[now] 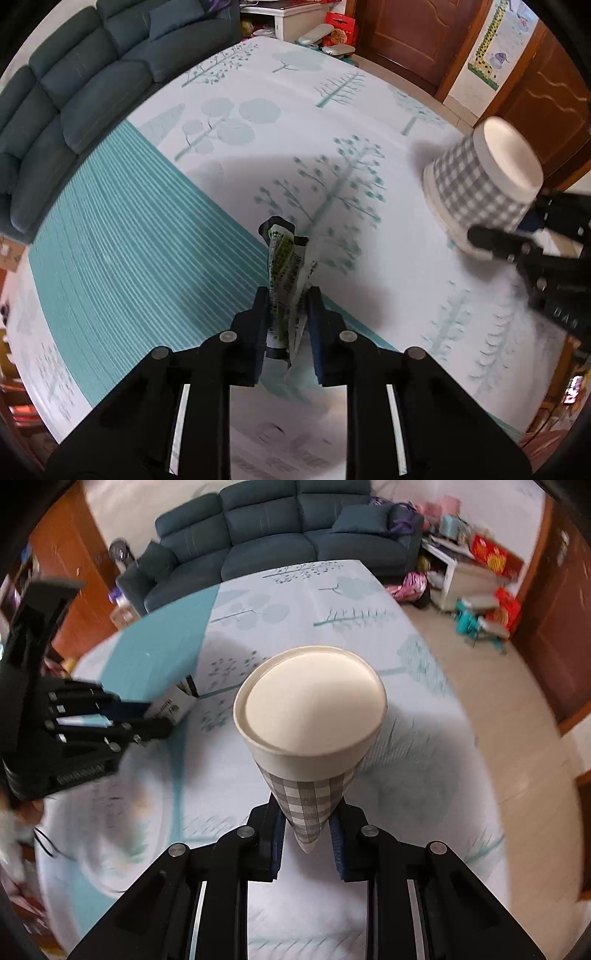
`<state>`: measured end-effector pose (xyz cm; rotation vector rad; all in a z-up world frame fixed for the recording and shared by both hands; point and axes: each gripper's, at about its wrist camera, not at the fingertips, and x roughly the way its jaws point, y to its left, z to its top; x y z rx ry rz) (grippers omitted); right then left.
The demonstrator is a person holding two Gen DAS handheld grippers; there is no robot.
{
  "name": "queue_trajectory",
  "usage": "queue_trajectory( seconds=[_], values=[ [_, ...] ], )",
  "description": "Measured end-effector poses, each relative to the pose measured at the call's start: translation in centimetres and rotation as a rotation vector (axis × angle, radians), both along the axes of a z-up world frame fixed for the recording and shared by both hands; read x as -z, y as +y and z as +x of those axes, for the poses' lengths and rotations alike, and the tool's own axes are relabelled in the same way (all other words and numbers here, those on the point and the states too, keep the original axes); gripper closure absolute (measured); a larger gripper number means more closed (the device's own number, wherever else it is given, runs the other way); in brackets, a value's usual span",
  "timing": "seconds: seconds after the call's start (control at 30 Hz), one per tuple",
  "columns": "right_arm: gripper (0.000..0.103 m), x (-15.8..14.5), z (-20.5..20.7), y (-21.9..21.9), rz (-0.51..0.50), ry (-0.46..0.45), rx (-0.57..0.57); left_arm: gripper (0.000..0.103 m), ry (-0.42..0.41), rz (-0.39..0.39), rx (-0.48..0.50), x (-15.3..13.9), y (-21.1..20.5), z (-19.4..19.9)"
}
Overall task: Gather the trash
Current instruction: 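Grasp the green snack packet with the left gripper while the right grasps the checkered cup, then carry the snack packet and checkered cup over the black trash bin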
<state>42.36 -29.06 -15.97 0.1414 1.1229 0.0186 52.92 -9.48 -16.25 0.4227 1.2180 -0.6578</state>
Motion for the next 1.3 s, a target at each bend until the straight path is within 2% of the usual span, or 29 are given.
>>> queue_trajectory(
  seconds=[0.1, 0.27, 0.5, 0.7, 0.83, 0.97, 1.07, 1.13, 1.3],
  values=[
    [0.083, -1.3, -3.4, 0.4, 0.089, -0.032, 0.036, 0.087, 0.010, -0.009, 0.001, -1.1, 0.3, -3.0],
    [0.083, -4.0, -10.0, 1.7, 0.194, -0.088, 0.075, 0.087, 0.028, -0.074, 0.057, -4.3, 1.2, -10.0],
    [0.083, -5.8, -24.0, 2.9, 0.270, -0.119, 0.172, 0.087, 0.068, -0.165, 0.144, -8.3, 2.6, -21.0],
    [0.083, -5.2, -37.1, 3.2, 0.304, -0.115, 0.275, 0.087, 0.112, -0.237, 0.200, -9.7, 2.5, -31.2],
    [0.083, -2.3, -45.2, 3.2, 0.333, -0.077, 0.373, 0.087, 0.111, -0.266, 0.250, -9.5, 1.5, -37.7],
    [0.083, 2.6, -51.5, 3.0, 0.373, -0.003, 0.492, 0.087, 0.174, -0.249, 0.322, -7.0, -0.5, -43.8],
    [0.083, 7.0, -55.6, 2.8, 0.408, 0.061, 0.587, 0.087, 0.210, -0.191, 0.377, -3.8, -2.3, -48.1],
    [0.083, 10.5, -57.7, 2.5, 0.463, 0.113, 0.653, 0.087, 0.231, -0.150, 0.405, -1.4, -3.4, -49.9],
    [0.082, 18.5, -61.0, 2.3, 0.523, 0.270, 0.755, 0.087, 0.283, -0.032, 0.432, 5.1, -6.4, -53.2]
  ],
)
